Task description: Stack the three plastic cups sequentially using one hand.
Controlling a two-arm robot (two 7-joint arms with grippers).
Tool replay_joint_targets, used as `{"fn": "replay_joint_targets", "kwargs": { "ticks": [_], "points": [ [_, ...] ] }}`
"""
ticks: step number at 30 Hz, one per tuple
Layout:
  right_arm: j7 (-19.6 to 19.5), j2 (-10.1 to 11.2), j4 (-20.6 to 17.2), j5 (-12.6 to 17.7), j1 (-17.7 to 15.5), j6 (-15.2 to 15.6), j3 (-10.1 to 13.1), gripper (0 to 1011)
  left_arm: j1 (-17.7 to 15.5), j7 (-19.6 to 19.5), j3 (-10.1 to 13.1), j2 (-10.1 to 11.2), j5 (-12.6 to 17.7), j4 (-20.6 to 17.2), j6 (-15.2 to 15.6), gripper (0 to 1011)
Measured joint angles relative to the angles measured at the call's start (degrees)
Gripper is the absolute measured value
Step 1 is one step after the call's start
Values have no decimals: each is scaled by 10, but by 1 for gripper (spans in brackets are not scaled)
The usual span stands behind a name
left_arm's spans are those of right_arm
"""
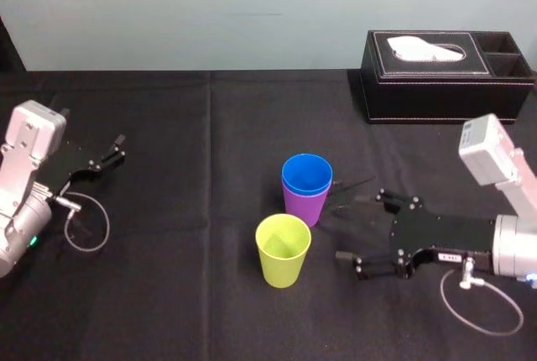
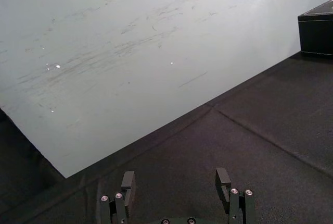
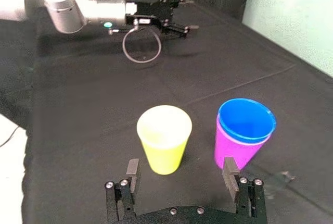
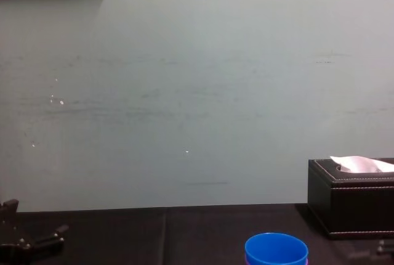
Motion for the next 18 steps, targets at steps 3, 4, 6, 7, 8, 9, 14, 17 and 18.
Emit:
{"fn": "replay_joint_targets", "kwargs": {
  "ticks": [3,4,6,7,8,9,14,17,18],
  "points": [
    [2,0,2,-2,-2,-2,-7,1003,0,0,0,0,0,0,0,1011],
    [3,-1,4,-5,-2,-2,-11,1003,0,0,0,0,0,0,0,1011],
    [3,-3,6,-6,-2,-2,-15,1003,0,0,0,0,0,0,0,1011],
    [3,-4,7,-8,-2,-2,-17,1003,0,0,0,0,0,0,0,1011],
    [3,-6,10,-10,-2,-3,-21,1003,0,0,0,0,0,0,0,1011],
    [3,-7,11,-11,-1,-3,-22,1003,0,0,0,0,0,0,0,1011],
    [3,-18,22,-20,5,-4,-33,1003,0,0,0,0,0,0,0,1011],
    [3,-28,32,-29,12,-4,-42,1003,0,0,0,0,0,0,0,1011],
    [3,-30,35,-30,14,-4,-44,1003,0,0,0,0,0,0,0,1012]
  ]
}}
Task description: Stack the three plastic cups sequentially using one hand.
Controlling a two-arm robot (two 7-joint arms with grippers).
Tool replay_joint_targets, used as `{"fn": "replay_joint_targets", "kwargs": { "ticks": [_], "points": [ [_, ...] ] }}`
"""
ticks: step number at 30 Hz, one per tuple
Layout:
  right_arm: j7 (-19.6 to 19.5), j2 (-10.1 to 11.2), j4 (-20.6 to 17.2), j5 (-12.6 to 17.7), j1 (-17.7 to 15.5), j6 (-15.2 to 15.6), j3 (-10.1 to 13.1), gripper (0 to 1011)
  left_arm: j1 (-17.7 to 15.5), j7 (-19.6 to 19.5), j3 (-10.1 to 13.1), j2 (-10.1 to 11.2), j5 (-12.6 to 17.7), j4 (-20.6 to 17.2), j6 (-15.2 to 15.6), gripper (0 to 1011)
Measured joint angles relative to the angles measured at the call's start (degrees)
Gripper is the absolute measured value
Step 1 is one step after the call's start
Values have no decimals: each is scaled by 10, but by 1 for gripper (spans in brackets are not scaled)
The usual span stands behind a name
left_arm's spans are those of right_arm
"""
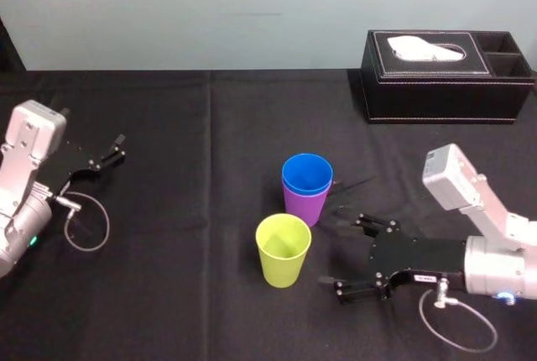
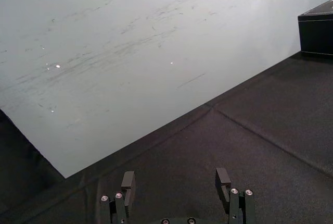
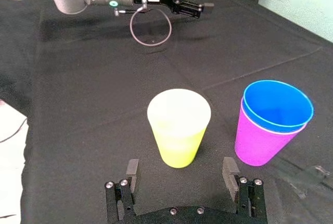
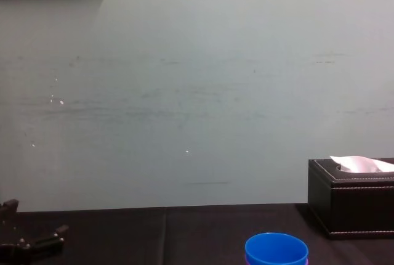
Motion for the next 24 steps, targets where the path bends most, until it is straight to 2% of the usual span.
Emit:
{"fn": "replay_joint_targets", "kwargs": {
  "ticks": [9,24],
  "points": [
    [3,-29,28,-13,22,4,-22,1003,0,0,0,0,0,0,0,1011],
    [13,-56,51,-12,43,6,-41,1003,0,0,0,0,0,0,0,1012]
  ]
}}
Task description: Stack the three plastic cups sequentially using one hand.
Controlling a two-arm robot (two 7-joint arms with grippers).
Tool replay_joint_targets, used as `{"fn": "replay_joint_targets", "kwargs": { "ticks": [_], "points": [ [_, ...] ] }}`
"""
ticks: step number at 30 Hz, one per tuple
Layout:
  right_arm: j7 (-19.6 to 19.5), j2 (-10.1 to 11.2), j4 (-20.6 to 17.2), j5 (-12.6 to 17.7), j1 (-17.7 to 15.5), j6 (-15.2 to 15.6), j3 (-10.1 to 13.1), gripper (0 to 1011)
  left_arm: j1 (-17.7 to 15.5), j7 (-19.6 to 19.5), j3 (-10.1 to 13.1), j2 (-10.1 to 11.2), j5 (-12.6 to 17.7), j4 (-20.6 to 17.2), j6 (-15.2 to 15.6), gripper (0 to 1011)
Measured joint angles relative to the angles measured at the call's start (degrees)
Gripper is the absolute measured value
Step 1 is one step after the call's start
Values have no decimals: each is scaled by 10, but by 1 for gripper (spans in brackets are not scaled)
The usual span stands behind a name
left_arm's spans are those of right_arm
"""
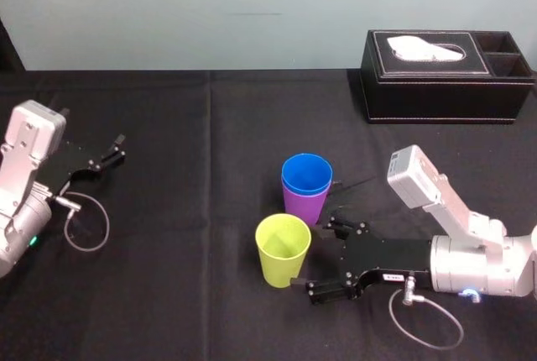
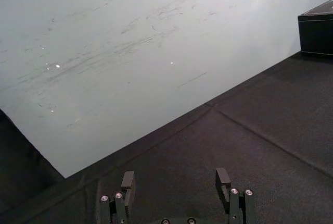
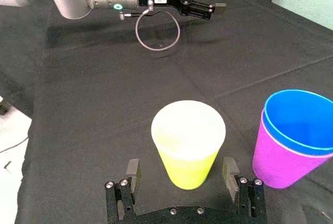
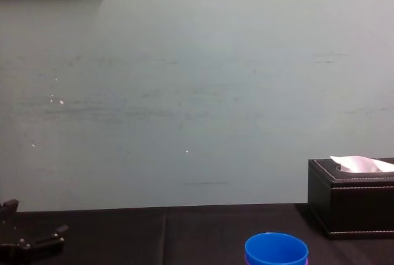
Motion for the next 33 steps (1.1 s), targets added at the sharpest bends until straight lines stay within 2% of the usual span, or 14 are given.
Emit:
{"fn": "replay_joint_targets", "kwargs": {
  "ticks": [13,25,33],
  "points": [
    [2,-26,27,-7,27,4,-22,1003,0,0,0,0,0,0,0,1011],
    [-17,-54,48,-18,41,12,-31,1003,0,0,0,0,0,0,0,1012],
    [-17,-53,48,-18,41,12,-31,1003,0,0,0,0,0,0,0,1011]
  ]
}}
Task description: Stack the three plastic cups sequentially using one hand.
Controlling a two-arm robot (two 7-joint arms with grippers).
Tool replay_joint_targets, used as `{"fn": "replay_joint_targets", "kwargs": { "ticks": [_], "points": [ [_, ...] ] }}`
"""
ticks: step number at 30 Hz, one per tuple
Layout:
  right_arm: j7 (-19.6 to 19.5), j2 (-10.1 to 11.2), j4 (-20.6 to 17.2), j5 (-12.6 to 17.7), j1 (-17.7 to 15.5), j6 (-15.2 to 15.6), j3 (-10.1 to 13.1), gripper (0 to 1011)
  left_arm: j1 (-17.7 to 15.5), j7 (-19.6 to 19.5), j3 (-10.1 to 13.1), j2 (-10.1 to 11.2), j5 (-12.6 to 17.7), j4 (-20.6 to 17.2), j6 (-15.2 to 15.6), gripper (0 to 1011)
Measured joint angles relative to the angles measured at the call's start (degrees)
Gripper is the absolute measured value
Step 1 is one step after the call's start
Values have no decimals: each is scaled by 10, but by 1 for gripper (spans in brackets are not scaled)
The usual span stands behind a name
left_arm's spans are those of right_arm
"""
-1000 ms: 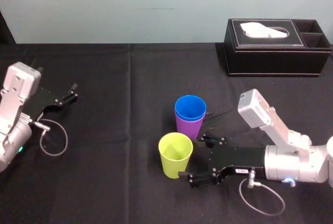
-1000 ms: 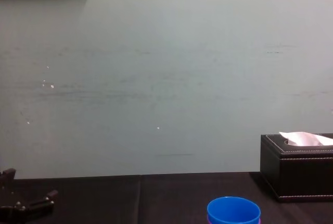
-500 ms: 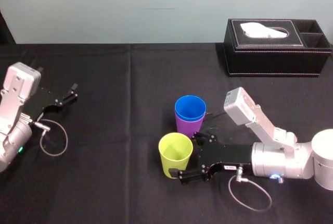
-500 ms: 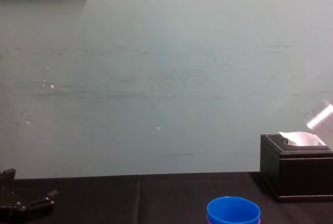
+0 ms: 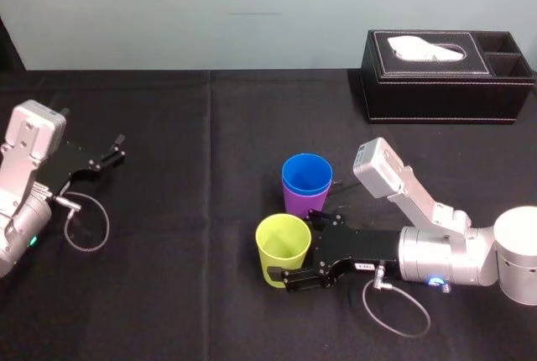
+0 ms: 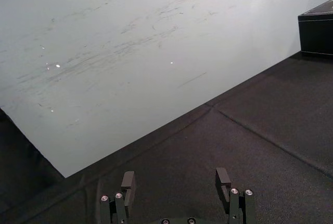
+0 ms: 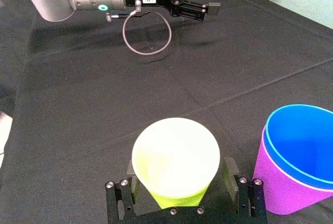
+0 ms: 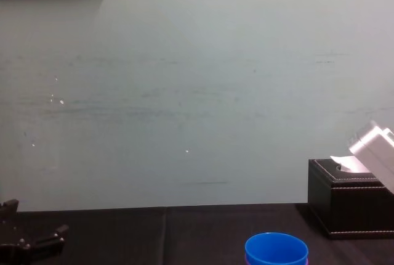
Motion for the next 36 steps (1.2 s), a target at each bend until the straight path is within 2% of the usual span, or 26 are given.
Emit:
{"fn": "replay_joint_targets", "kwargs": {
  "ticks": [4,10,13,36],
  "points": [
    [0,1,-1,0,0,0,0,947,0,0,0,0,0,0,0,1011],
    [0,2,-2,1,-1,-1,1,787,0,0,0,0,0,0,0,1012],
    [0,2,-2,1,-1,-1,1,741,0,0,0,0,0,0,0,1011],
    [1,3,-3,1,-2,-1,1,722,0,0,0,0,0,0,0,1011]
  ]
}}
